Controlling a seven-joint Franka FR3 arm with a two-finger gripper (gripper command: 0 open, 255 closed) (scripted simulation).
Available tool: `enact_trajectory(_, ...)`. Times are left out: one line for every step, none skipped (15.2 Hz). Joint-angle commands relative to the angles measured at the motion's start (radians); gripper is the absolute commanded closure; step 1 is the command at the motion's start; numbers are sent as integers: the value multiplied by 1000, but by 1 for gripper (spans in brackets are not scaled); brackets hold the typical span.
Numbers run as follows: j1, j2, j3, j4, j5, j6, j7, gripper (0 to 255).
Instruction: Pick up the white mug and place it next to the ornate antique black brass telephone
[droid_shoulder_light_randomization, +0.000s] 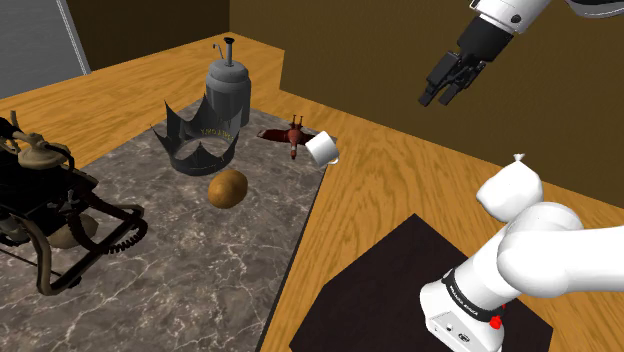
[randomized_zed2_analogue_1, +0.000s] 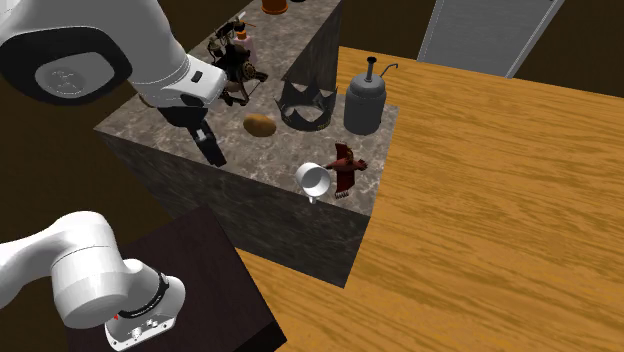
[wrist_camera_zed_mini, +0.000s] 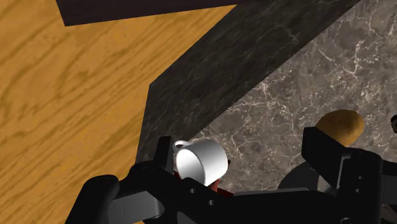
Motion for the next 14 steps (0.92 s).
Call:
enact_trajectory(0,0,0,0,0,0,0,0)
enact_trajectory(-3,24,-14,-9,14,34,0,0)
enact_trajectory(-5,48,-29,-18,30,67,0,0)
enact_trajectory(-7,74,-43,-25,46,100,-2,0)
enact_trajectory(-7,101,-57,-31,63,133,-4,0)
enact_trajectory(-8,129,-71,-36,80,165,-8,0)
enact_trajectory(-7,158,-86,-39,99,197,-12,0)
enact_trajectory(-5,188,-101,-42,119,228,-18,0)
enact_trajectory(-3,219,-115,-43,141,259,-24,0)
enact_trajectory(0,251,-130,-43,164,289,-32,0)
enact_trajectory(4,284,-145,-42,188,318,-42,0)
enact_trajectory(9,317,-161,-39,214,345,-52,0)
enact_trajectory(14,352,-176,-35,242,372,-65,0)
enact_trajectory(20,387,-191,-29,272,397,-79,0)
